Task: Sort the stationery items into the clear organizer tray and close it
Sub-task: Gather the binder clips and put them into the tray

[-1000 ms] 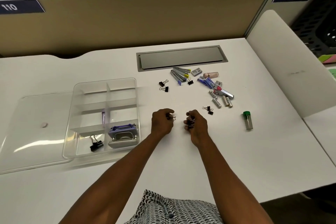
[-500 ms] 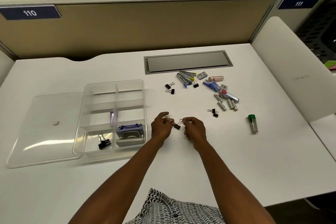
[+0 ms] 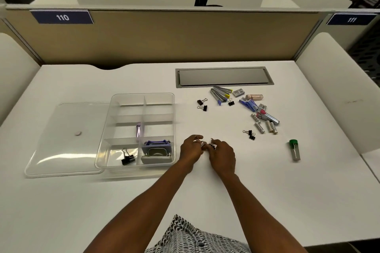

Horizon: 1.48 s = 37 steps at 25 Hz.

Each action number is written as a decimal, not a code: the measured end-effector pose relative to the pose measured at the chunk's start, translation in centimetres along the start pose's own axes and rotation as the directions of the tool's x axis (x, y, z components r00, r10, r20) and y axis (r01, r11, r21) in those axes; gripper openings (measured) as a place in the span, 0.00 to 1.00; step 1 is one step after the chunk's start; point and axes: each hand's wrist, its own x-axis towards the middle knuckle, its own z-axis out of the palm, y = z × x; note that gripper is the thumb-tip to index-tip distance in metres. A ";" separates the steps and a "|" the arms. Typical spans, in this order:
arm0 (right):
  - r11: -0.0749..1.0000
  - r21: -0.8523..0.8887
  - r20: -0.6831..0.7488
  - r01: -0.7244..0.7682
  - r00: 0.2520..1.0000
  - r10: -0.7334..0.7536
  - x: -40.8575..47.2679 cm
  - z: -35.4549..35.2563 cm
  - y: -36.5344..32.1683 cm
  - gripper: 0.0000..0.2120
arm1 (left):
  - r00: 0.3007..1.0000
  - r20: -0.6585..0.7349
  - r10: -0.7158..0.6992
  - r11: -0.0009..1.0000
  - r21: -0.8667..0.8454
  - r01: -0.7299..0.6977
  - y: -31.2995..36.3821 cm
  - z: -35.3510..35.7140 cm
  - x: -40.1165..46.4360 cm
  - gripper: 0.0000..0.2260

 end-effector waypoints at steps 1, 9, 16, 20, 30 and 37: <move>0.996 0.085 -0.055 -0.013 0.998 0.018 -0.1 0.0 -0.1 0.14 | 1.000 -0.009 0.001 1.000 -0.001 -0.001 0.1 0.0 -0.3 0.09; 0.131 0.844 0.455 -0.520 0.825 0.336 -0.7 0.1 -5.4 0.08 | 0.994 -0.064 0.091 0.987 -0.125 -0.099 2.1 -0.7 -2.9 0.14; -0.109 0.853 0.515 -0.510 0.857 0.026 -2.4 -0.5 -13.0 0.11 | 0.938 -0.146 0.315 0.912 -0.226 -0.342 4.6 -6.0 -6.4 0.08; -0.072 0.787 0.602 -0.612 0.788 -0.127 -4.3 1.1 -17.7 0.15 | 0.921 -0.245 0.304 0.850 -0.368 -0.378 5.3 -11.2 -7.3 0.24; 0.308 0.623 0.770 -0.719 0.633 -0.079 -8.2 6.4 -22.1 0.28 | 0.968 -0.249 -0.023 0.790 -0.598 -0.136 3.9 -21.9 -7.0 0.33; 0.337 0.645 0.742 -0.686 0.667 -0.062 -9.0 7.4 -24.0 0.30 | 0.976 -0.201 -0.080 0.862 -0.505 -0.034 3.7 -22.6 -6.4 0.35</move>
